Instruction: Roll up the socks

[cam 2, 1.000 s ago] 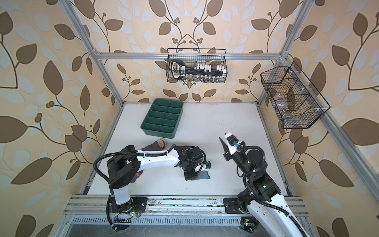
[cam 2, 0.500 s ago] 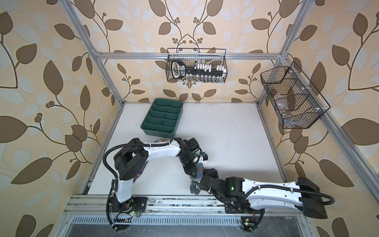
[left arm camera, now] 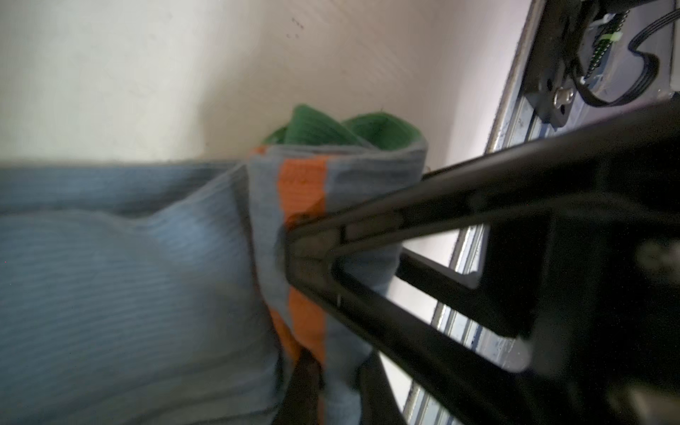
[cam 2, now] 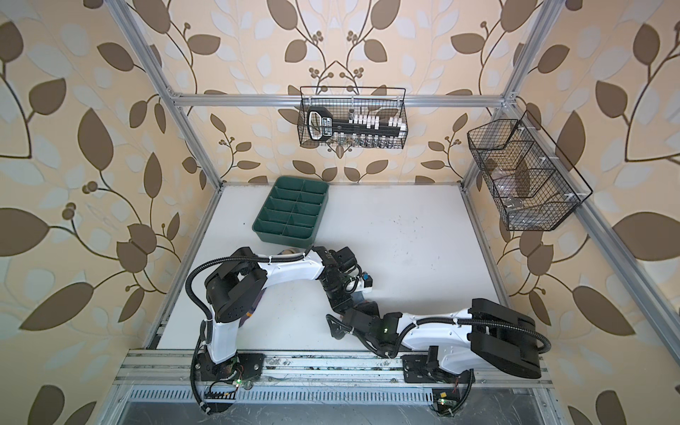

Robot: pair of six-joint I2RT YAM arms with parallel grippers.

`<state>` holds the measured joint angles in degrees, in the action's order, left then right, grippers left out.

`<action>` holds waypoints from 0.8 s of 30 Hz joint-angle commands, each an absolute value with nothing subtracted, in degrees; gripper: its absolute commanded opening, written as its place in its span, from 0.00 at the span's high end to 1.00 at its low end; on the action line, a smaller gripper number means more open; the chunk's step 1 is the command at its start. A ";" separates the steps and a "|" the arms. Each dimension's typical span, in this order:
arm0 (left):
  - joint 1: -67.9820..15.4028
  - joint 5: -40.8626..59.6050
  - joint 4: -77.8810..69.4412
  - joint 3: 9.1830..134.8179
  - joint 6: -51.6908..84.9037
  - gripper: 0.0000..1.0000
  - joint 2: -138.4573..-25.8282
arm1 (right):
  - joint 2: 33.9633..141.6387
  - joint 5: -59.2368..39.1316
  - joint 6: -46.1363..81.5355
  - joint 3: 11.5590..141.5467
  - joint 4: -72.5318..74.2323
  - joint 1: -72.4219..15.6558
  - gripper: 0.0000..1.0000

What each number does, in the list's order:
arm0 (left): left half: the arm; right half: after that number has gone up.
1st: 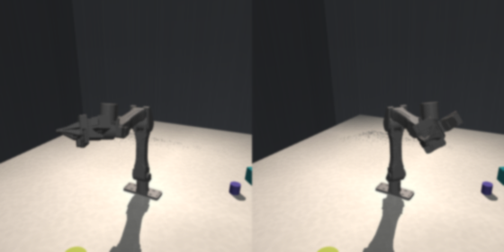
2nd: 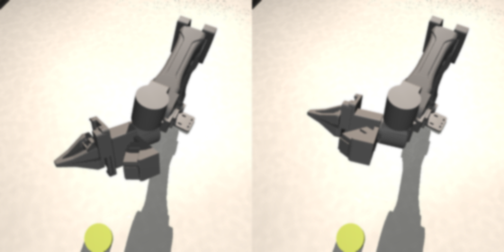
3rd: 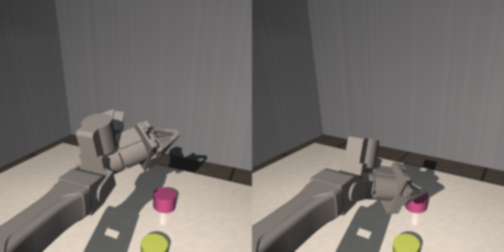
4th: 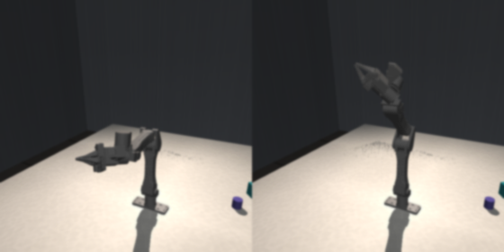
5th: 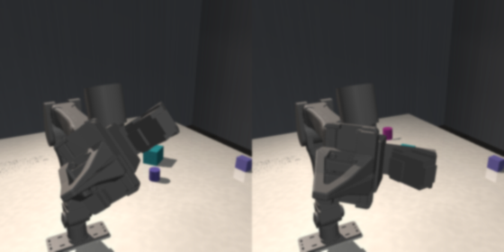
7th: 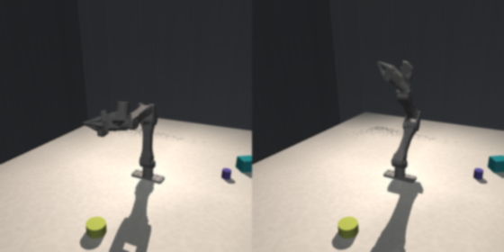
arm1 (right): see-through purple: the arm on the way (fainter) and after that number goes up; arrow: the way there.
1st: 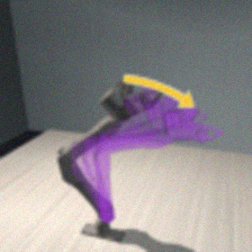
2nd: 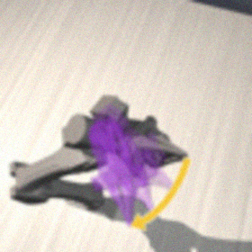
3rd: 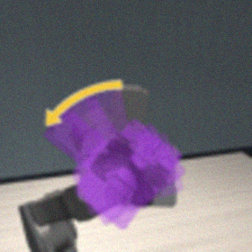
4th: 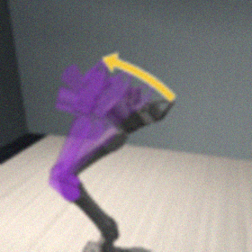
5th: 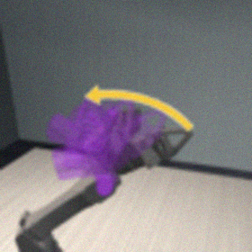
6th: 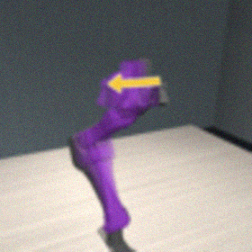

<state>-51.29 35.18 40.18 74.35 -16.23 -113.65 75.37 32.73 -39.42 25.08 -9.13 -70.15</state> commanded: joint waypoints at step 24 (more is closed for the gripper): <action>-42.80 1.09 26.48 66.33 6.48 0.61 -97.91 | 80.21 22.01 -32.24 30.67 -19.95 -67.15 1.00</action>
